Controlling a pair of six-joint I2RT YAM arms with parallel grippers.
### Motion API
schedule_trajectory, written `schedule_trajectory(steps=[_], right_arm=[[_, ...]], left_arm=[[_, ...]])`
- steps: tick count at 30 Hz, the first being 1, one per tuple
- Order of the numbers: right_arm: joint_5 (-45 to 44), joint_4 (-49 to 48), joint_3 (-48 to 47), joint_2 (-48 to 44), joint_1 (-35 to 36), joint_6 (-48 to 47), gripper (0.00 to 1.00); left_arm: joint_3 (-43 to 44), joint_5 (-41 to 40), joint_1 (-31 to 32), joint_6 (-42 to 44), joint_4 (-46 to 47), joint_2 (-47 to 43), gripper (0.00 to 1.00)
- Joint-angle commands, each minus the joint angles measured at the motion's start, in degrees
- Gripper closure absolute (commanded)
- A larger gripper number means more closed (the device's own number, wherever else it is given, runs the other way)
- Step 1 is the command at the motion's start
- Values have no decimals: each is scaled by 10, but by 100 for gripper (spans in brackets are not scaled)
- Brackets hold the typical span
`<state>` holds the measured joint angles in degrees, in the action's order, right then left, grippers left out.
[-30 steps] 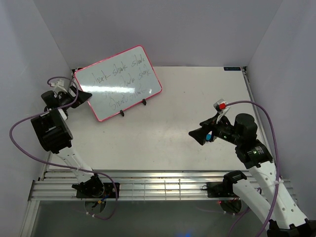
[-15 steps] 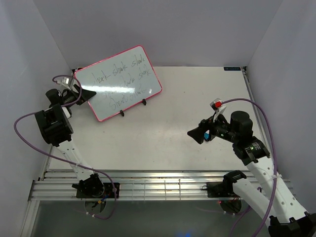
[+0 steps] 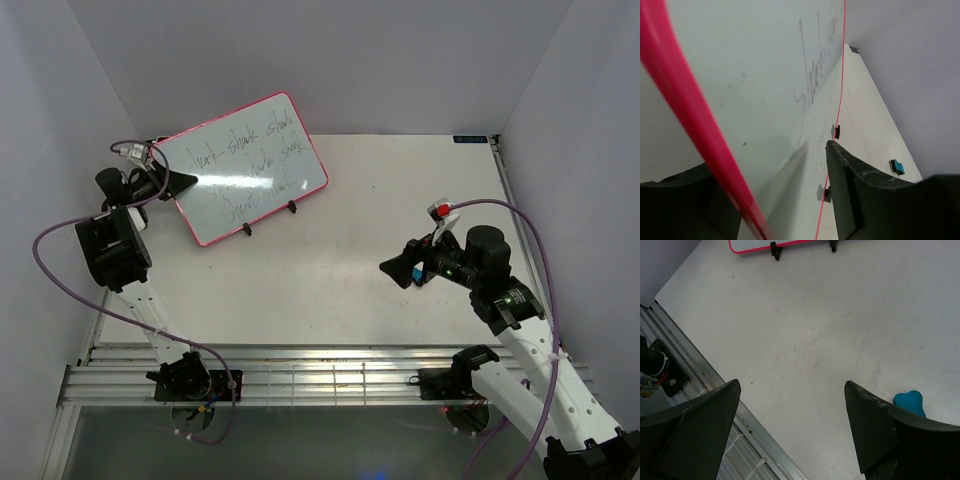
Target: Erase the whiteboard
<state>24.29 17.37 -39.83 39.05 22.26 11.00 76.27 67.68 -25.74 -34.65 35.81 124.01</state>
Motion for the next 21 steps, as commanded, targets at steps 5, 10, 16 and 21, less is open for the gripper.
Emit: schedule_trajectory(steps=[5, 10, 16, 21], right_arm=[[-3, -41, 11, 9, 3, 2, 10], [2, -43, 13, 11, 2, 2, 10], [5, -44, 16, 7, 3, 2, 10], [15, -42, 18, 2, 4, 1, 10]], left_arm=[[3, 36, 0, -11, 36, 15, 32], [-20, 40, 0, -25, 66, 17, 37], [-36, 46, 0, -38, 89, 17, 46], [-50, 43, 0, -49, 109, 14, 48]])
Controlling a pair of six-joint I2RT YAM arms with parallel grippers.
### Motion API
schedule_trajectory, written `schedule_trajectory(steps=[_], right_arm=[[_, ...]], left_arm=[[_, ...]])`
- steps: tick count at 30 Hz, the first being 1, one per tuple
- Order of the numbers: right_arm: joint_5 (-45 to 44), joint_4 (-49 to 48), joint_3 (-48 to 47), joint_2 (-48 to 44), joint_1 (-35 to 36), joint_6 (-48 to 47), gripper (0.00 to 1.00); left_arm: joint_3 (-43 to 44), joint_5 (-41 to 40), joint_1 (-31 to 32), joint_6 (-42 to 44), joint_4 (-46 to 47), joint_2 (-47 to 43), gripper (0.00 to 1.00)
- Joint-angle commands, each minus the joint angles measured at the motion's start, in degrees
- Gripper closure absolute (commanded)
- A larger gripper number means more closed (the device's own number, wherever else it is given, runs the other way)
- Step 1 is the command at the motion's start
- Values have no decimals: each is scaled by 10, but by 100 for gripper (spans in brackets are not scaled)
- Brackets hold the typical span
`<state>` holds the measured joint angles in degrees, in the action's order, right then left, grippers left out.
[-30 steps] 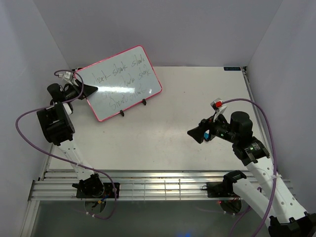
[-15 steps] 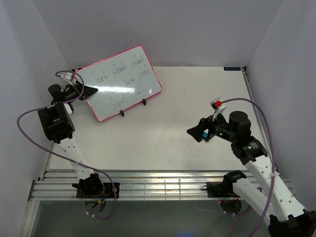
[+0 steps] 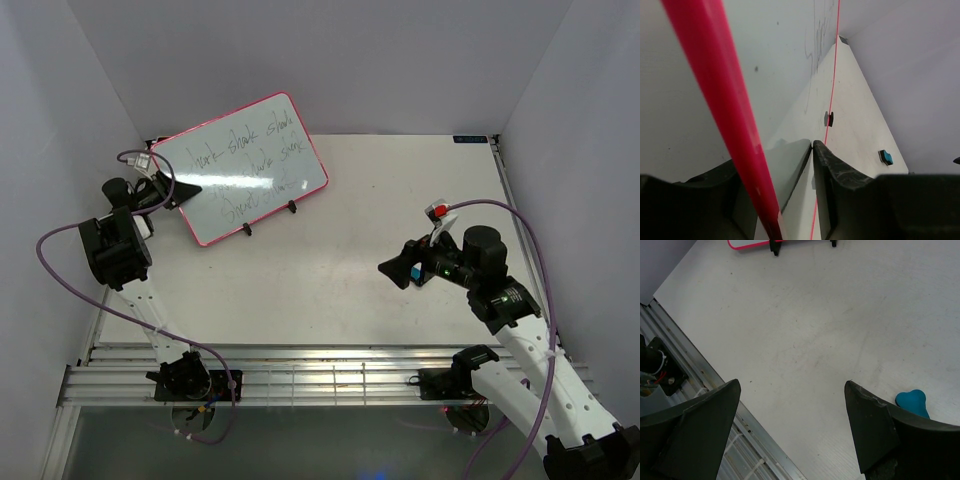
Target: Erase the whiteboard
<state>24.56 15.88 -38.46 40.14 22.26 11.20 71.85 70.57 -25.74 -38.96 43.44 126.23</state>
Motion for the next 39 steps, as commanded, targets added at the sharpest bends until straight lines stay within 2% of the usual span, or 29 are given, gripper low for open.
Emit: schedule_trajectory(steps=[1, 2, 4, 5, 7, 11, 14, 16, 21, 27, 35, 39], right_arm=[[12, -27, 4, -13, 4, -1, 10], [12, -28, 4, -15, 4, -2, 10], [11, -28, 5, -17, 4, -1, 10], [12, -28, 6, -17, 4, -1, 10], [14, -30, 8, -16, 4, -2, 10], [22, -34, 12, -19, 4, -4, 10], [20, -32, 11, -22, 3, -7, 10], [18, -31, 11, -22, 4, -7, 10], [18, -26, 9, -20, 4, -7, 10], [16, -27, 11, -23, 3, -7, 10], [20, -27, 9, -13, 5, -7, 10], [18, -33, 15, -15, 5, -6, 10]], left_arm=[[-6, 15, 0, -12, 36, -9, 50], [-8, 16, 0, -14, 43, -9, 57], [-11, 16, 0, -18, 47, -9, 58], [-13, 16, 0, -21, 53, -9, 62], [-14, 16, 0, -28, 62, -8, 65], [-22, 13, -1, -58, 116, -8, 71], [-21, 21, 0, -91, 158, 1, 92], [-22, 18, -1, -115, 179, 5, 100], [-22, 20, -5, -157, 254, 16, 100], [-10, 15, -5, -151, 244, -2, 100], [33, 10, -2, -193, 241, -51, 100], [44, 5, 8, -283, 349, -64, 100]])
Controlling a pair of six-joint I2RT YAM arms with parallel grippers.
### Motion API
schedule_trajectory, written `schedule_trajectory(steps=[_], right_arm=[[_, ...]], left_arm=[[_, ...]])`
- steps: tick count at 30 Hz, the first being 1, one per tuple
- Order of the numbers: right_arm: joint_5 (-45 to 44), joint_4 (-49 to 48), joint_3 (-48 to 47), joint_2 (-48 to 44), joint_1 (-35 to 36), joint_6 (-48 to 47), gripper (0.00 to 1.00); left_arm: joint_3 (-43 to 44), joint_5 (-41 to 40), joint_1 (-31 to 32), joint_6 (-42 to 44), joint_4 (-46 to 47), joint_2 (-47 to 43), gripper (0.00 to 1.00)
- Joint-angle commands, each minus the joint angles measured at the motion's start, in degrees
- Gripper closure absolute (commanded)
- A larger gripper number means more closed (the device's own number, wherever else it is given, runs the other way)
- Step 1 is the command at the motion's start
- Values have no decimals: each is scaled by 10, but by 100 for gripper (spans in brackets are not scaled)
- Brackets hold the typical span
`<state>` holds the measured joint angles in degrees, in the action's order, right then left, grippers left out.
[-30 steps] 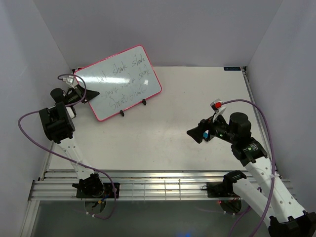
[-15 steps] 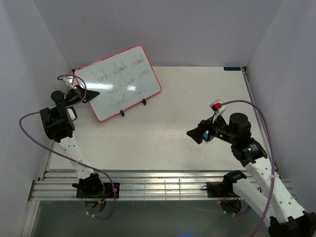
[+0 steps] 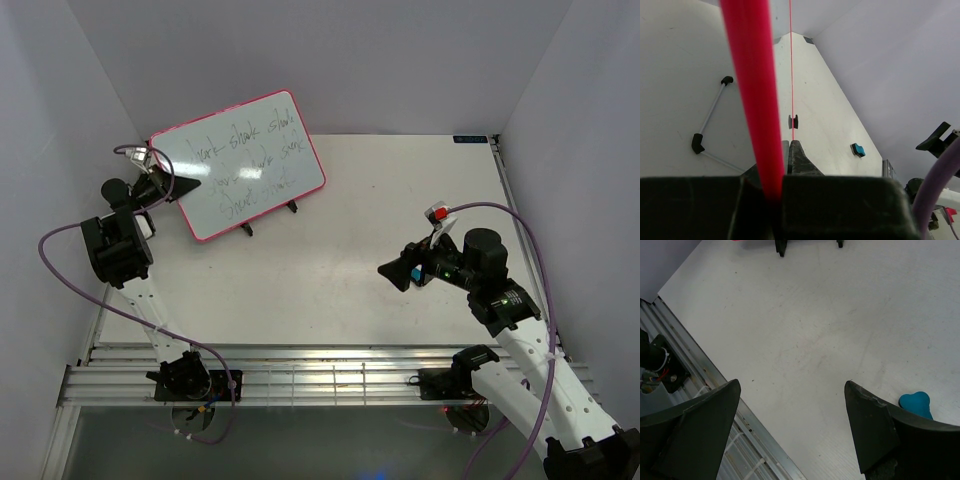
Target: Erase the whiteboard
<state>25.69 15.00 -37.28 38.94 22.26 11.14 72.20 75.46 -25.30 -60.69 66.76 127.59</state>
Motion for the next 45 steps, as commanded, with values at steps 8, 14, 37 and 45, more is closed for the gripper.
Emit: schedule_trajectory(steps=[8, 14, 37, 45], right_arm=[[8, -23, 5, -7, 5, -3, 10], [-66, -14, 2, 8, 5, -5, 10], [-278, 141, -157, 215, 2, -106, 10], [-204, 172, -169, 324, -9, -181, 5]], left_arm=[[100, -56, 42, -107, 145, -81, 100], [129, -54, 90, -34, 20, -134, 100], [-202, -243, 195, 288, -783, -651, 100], [-242, -247, 232, 312, -887, -754, 100]])
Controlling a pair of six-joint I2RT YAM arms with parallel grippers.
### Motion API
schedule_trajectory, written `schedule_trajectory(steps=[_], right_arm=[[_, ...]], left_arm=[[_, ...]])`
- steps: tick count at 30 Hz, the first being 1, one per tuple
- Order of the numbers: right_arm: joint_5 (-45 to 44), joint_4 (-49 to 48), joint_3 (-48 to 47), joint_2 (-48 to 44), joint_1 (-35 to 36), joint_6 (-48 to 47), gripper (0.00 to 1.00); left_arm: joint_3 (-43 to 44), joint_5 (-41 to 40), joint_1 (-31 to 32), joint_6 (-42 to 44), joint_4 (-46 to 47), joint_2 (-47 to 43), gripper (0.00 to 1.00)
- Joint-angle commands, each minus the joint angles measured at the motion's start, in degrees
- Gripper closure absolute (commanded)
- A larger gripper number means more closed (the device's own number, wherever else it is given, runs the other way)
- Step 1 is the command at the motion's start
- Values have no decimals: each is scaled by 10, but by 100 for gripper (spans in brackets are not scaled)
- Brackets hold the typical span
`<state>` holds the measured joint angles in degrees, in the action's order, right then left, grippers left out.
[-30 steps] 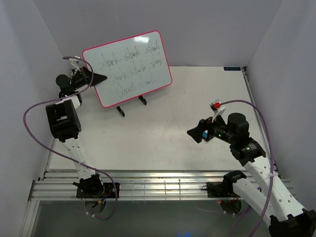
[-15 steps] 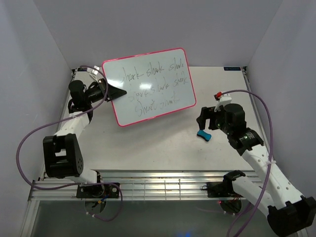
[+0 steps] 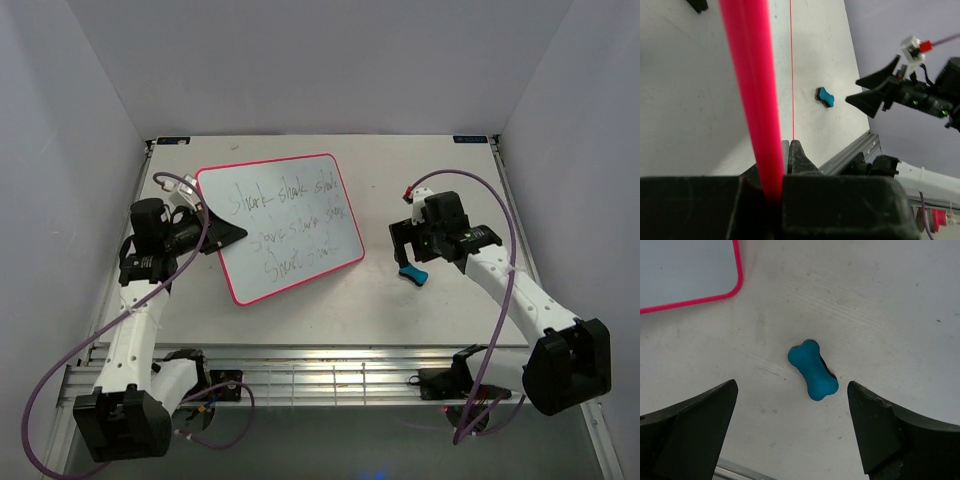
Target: Erase the whiteboard
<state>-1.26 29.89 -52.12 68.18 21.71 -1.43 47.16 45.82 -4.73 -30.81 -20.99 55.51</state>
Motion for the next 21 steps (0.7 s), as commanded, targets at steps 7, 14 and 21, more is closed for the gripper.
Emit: schedule_trajectory(steps=[7, 14, 21], right_arm=[[25, 29, -22, 117, -10, -75, 0], [15, 32, -20, 165, -11, -77, 14], [-46, 38, -31, 206, -13, -76, 35]], left_arm=[[2, -22, 76, 49, -92, -51, 100], [-19, -106, 104, 75, -146, -61, 100], [-15, -143, 121, 92, -157, -65, 100]])
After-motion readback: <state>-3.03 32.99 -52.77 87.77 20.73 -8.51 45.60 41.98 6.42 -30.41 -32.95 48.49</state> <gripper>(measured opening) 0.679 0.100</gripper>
